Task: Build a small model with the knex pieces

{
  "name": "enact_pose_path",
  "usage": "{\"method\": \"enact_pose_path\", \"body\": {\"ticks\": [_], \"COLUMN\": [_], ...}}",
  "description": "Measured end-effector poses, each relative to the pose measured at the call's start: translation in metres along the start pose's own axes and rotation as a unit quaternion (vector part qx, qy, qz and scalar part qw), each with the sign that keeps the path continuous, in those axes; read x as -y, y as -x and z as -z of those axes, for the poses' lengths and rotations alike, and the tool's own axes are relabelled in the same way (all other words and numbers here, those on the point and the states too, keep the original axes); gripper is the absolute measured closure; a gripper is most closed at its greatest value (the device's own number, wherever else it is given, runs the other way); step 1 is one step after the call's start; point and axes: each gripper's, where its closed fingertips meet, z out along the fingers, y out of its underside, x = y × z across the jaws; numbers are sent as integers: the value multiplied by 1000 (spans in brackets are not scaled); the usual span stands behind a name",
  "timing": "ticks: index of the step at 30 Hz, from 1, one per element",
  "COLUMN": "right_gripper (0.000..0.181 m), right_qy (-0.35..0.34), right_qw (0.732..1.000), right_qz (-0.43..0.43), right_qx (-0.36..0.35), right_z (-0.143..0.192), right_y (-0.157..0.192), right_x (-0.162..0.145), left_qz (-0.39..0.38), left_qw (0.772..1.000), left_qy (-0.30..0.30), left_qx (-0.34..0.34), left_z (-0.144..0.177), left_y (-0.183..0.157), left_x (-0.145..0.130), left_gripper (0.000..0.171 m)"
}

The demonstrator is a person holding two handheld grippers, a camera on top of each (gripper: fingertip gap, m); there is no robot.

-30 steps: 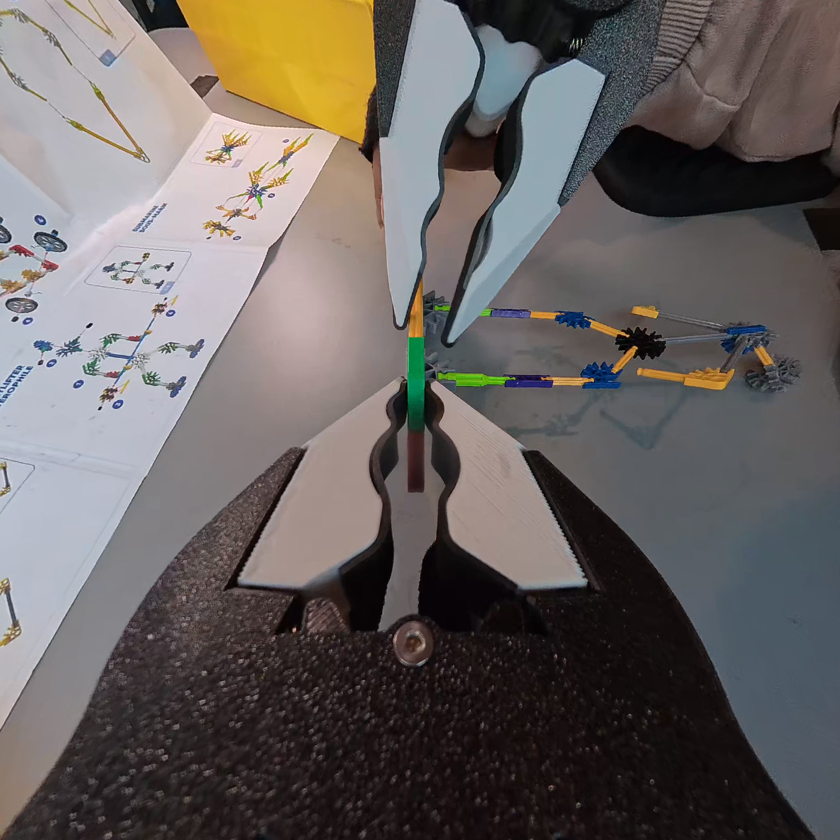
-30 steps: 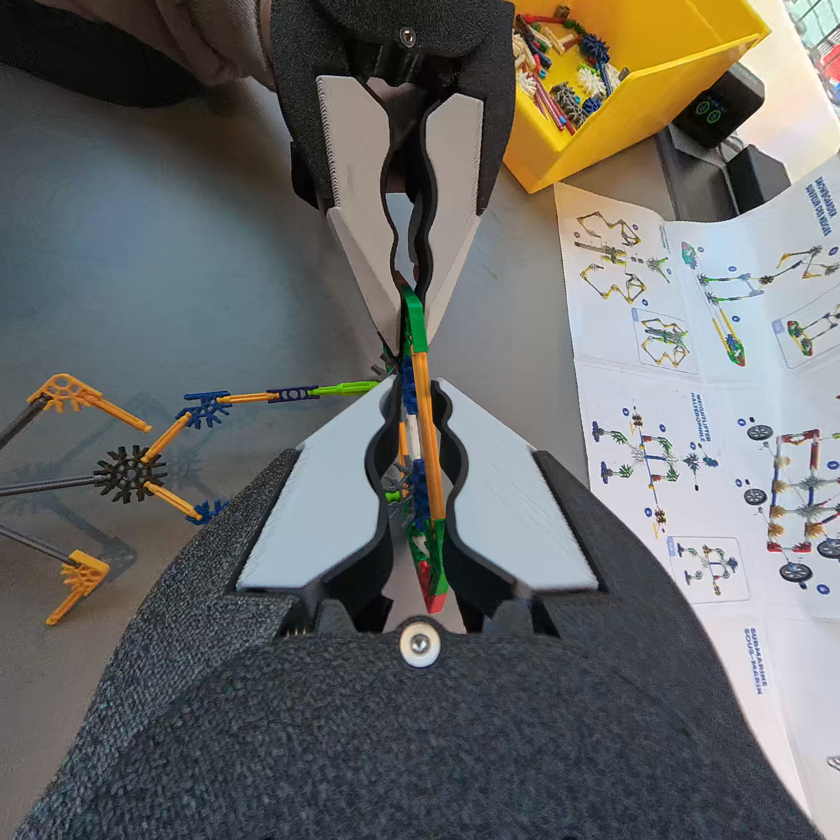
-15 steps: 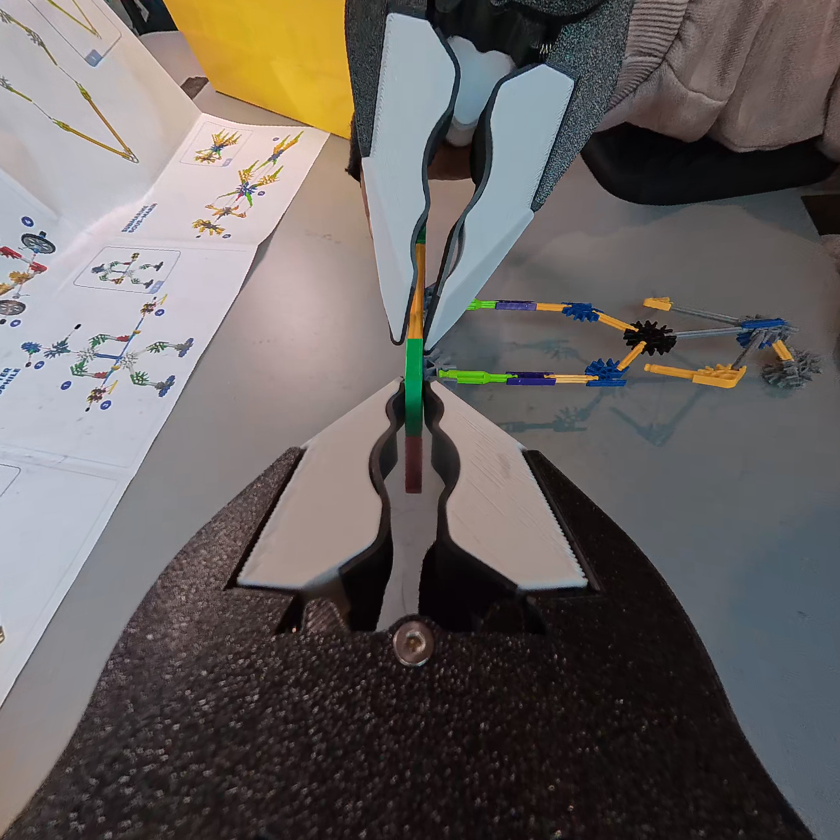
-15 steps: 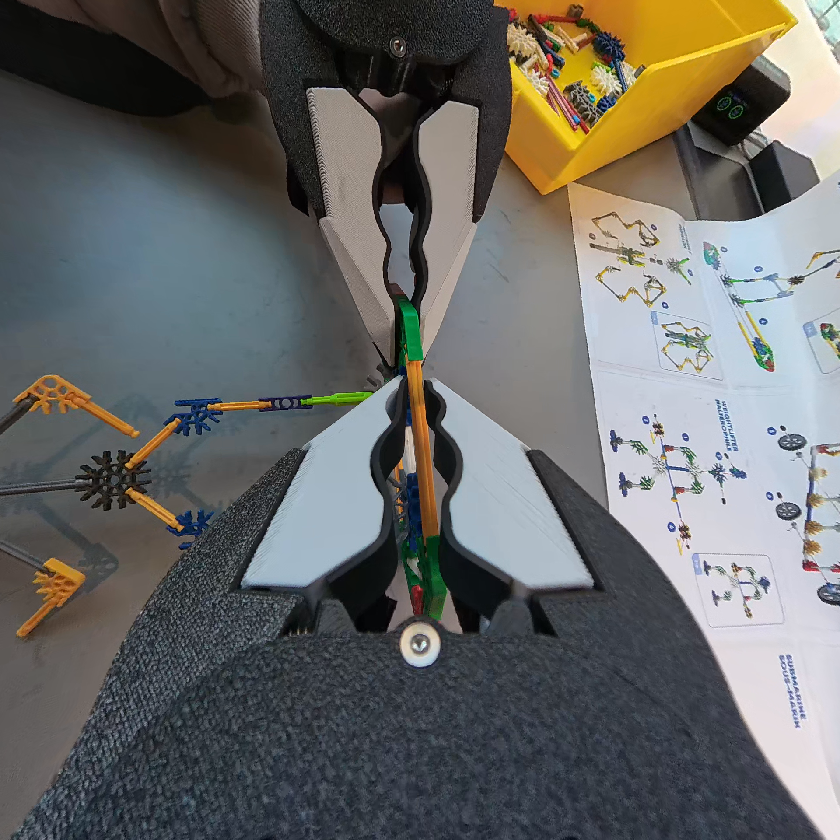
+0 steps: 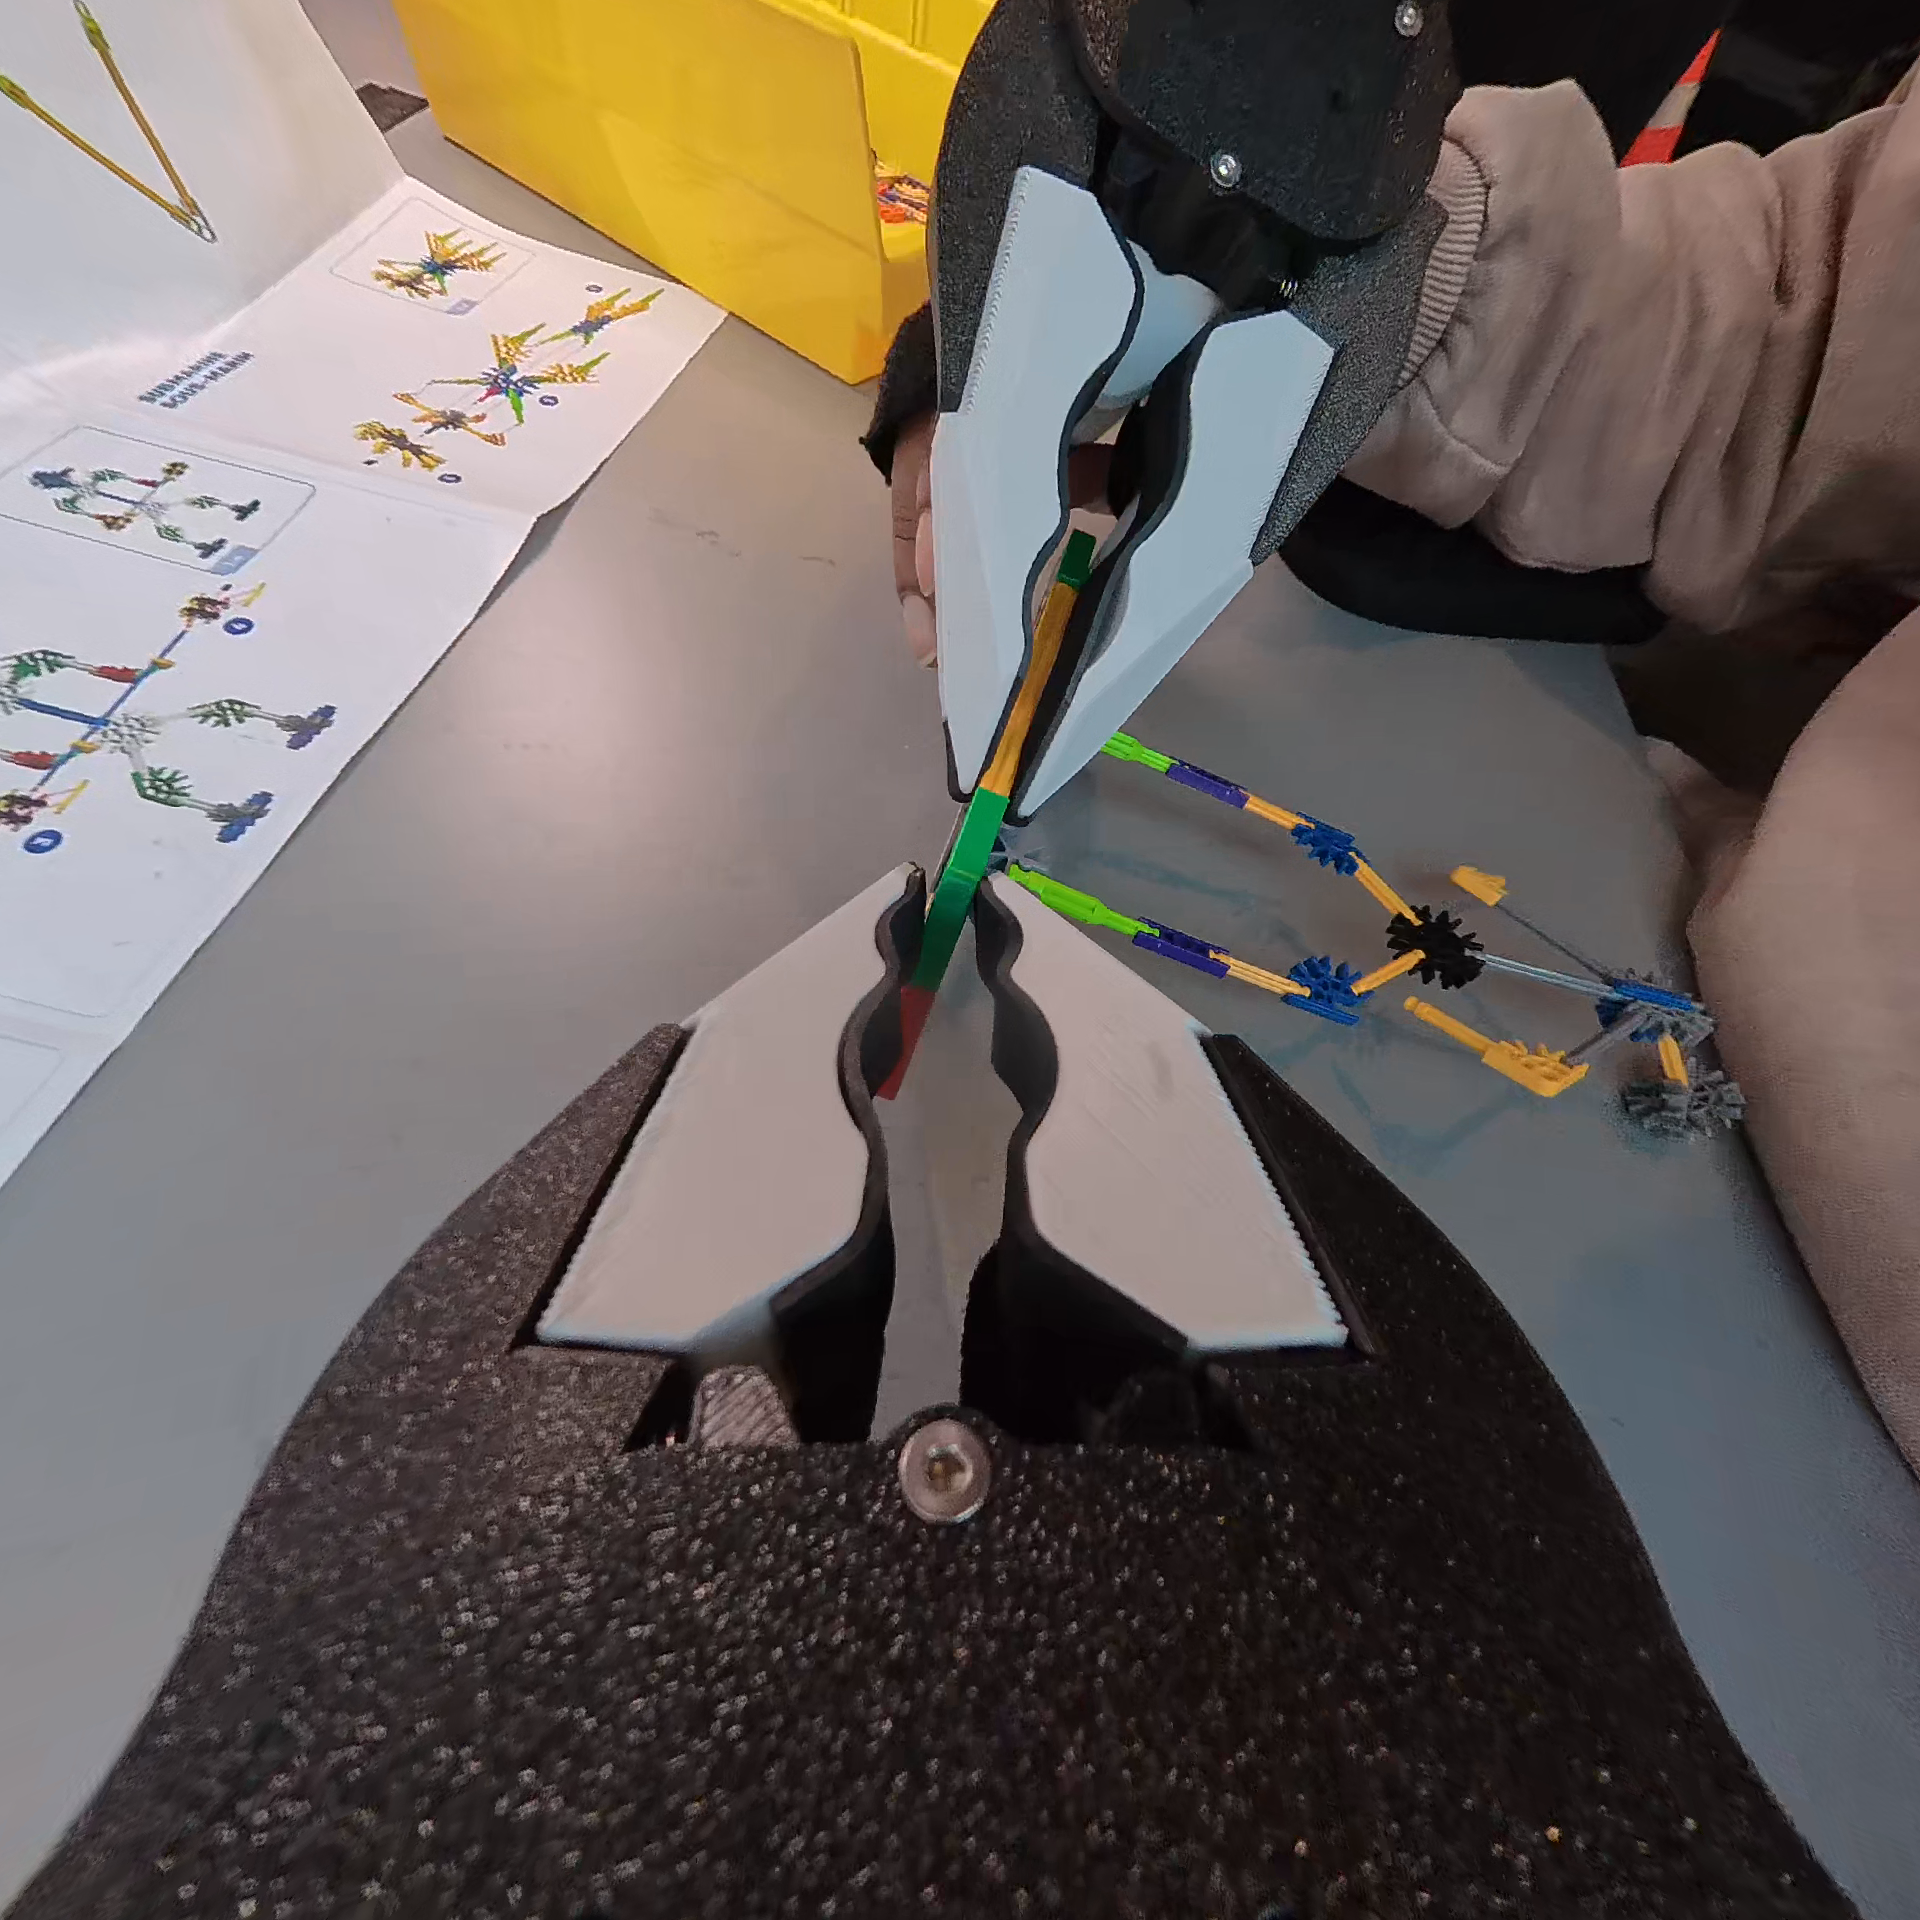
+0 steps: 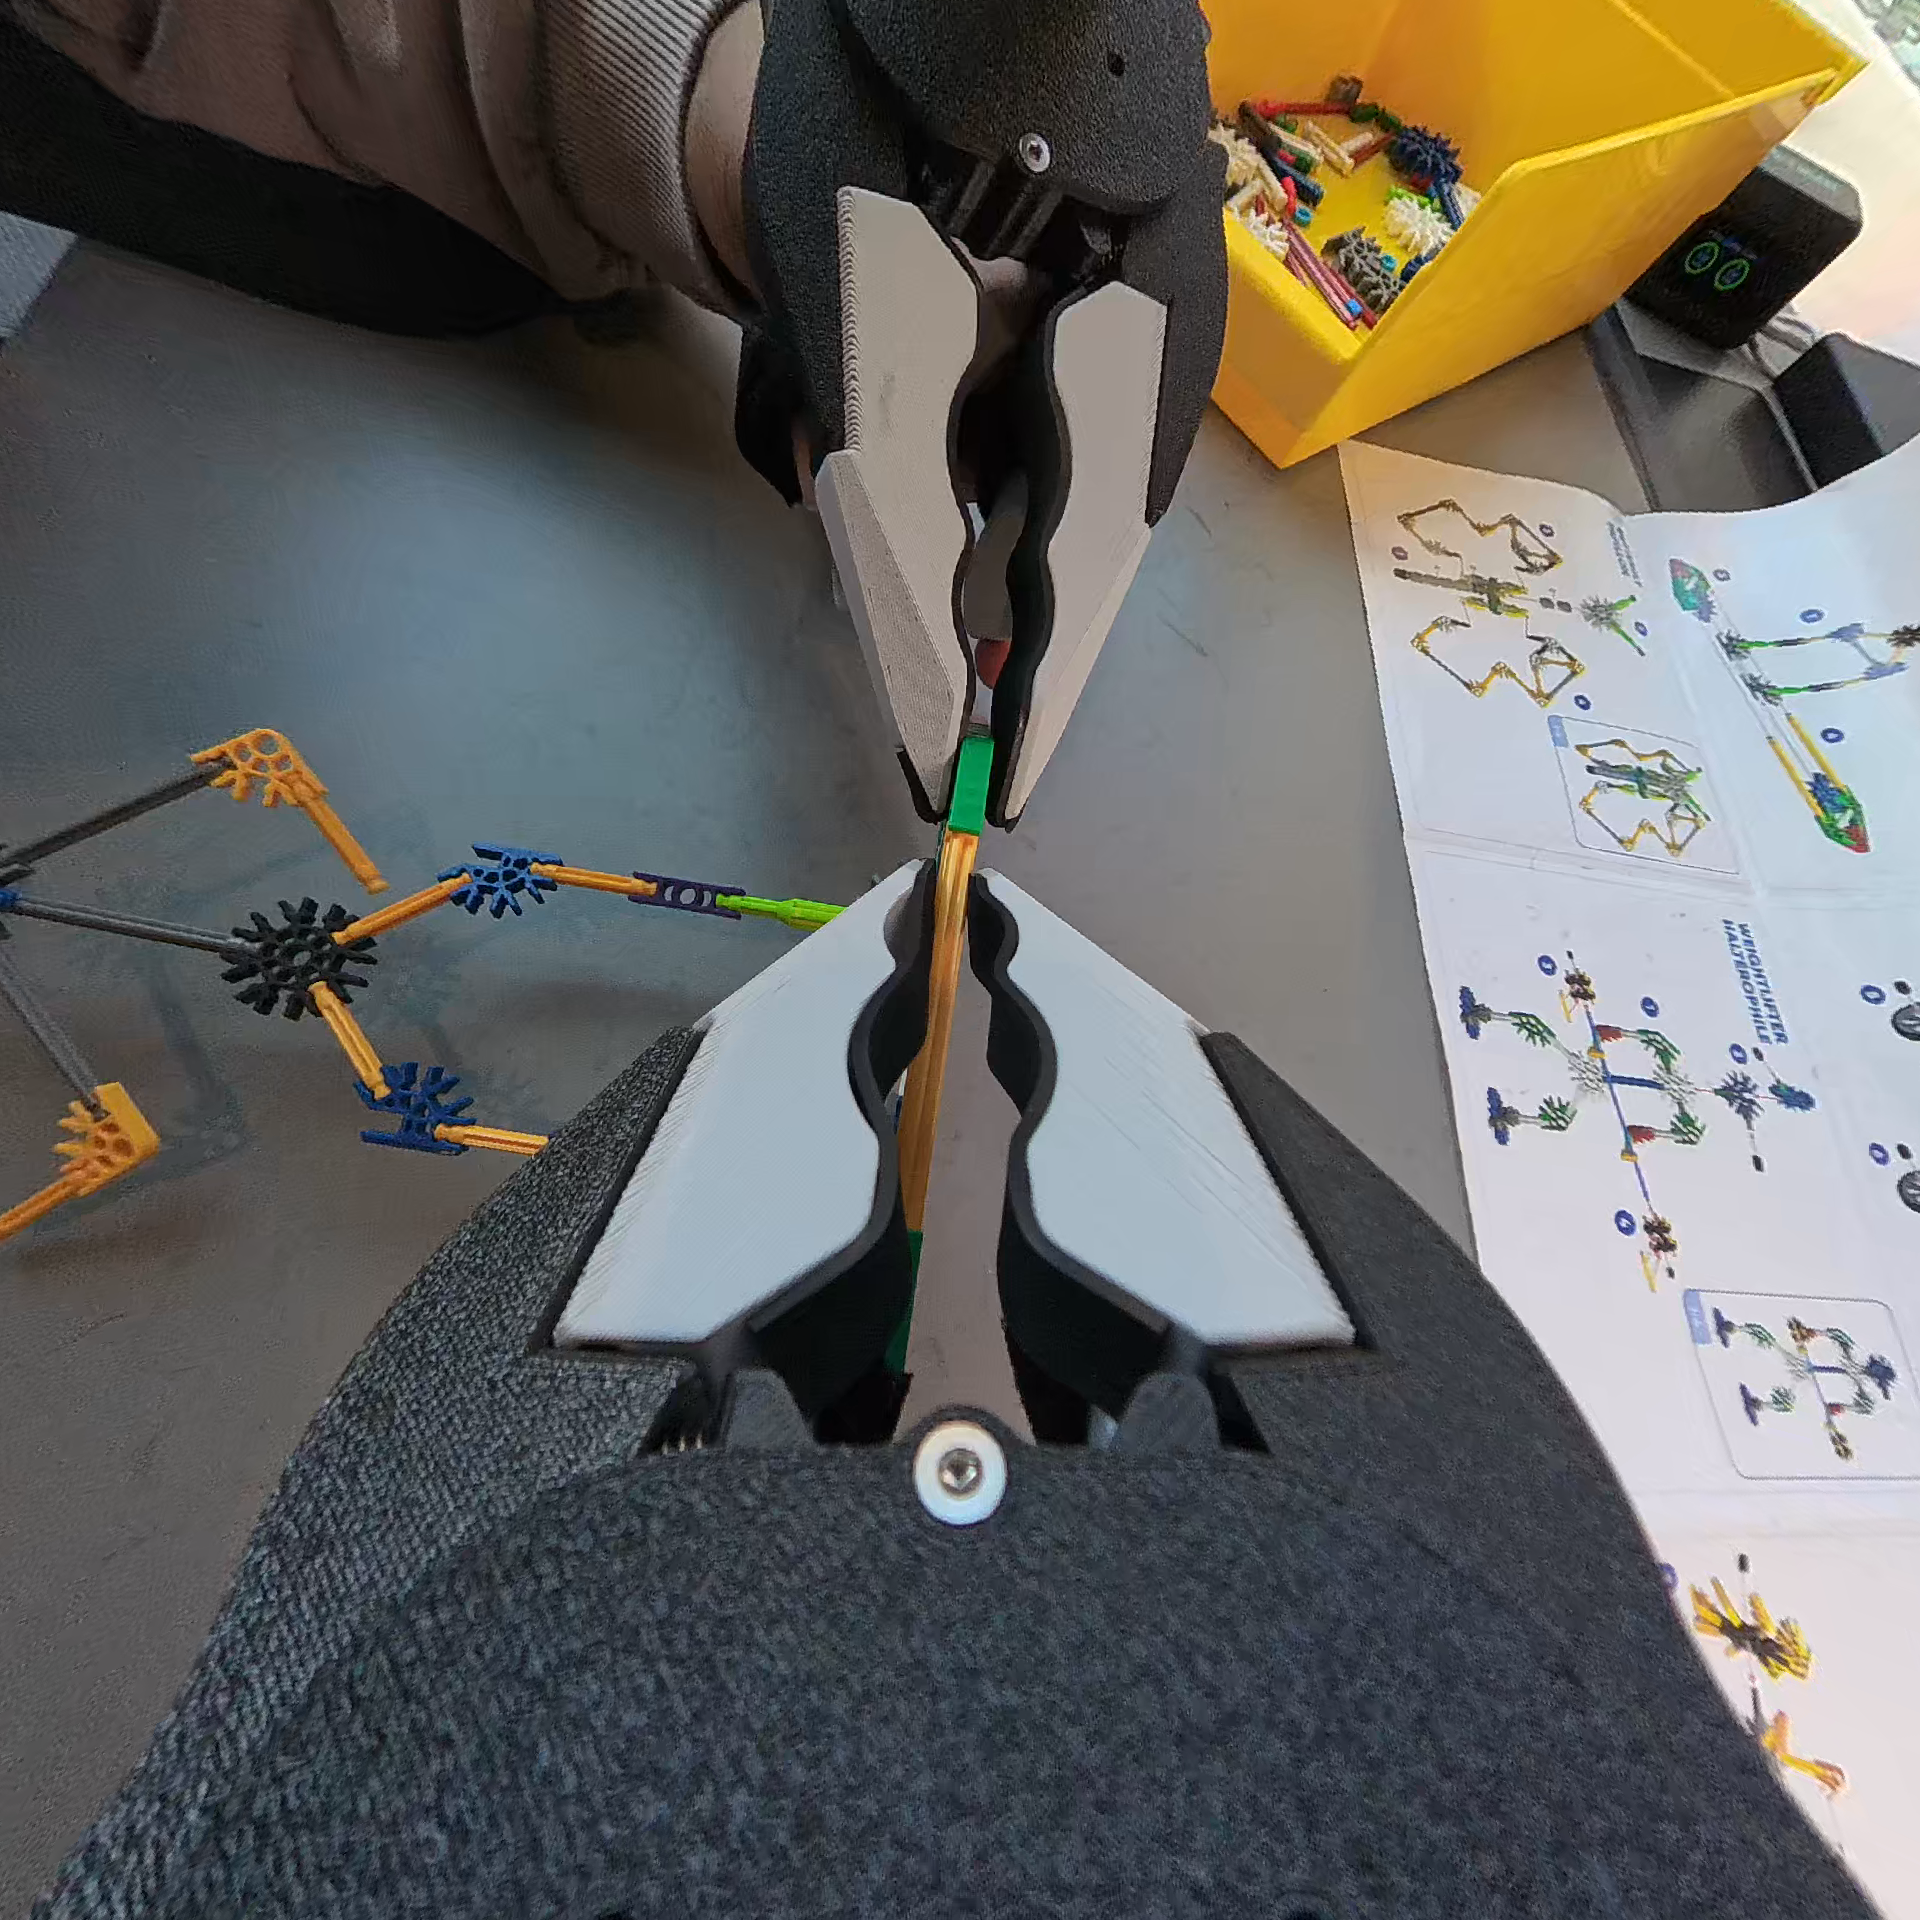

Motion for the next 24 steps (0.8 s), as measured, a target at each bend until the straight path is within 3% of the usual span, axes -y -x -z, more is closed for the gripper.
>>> {"method": "enact_pose_path", "body": {"ticks": [9, 11, 13, 14, 16, 22, 24], "right_gripper": [178, 179, 178, 178, 177, 176, 168], "right_qy": [15, -11, 29, 18, 0, -14, -10], "right_qw": [999, 995, 992, 993, 996, 998, 998], "right_qz": [36, 62, 125, 121, 86, 54, 55], "right_qx": [2, 74, 15, -9, 1, 11, 7], "right_z": [1, -10, -14, -6, 6, 1, 0], "right_y": [9, 48, 39, 28, 20, 21, 19], "right_x": [-4, 11, 10, 14, 17, 8, 8], "left_qz": [38, 73, 30, 13, 25, 27, 22], "left_qw": [999, 997, 999, 1000, 1000, 999, 1000], "left_qy": [11, 4, 25, 23, -4, 3, 15], "left_qx": [-9, 13, 17, 14, 6, -21, -17], "left_z": [-5, -2, 3, 8, 11, 5, 4], "left_y": [0, 17, 14, 9, 4, -3, -1], "left_x": [-4, -2, -4, -2, 8, 1, -5], "left_gripper": [165, 164, 163, 164, 166, 164, 164]}}
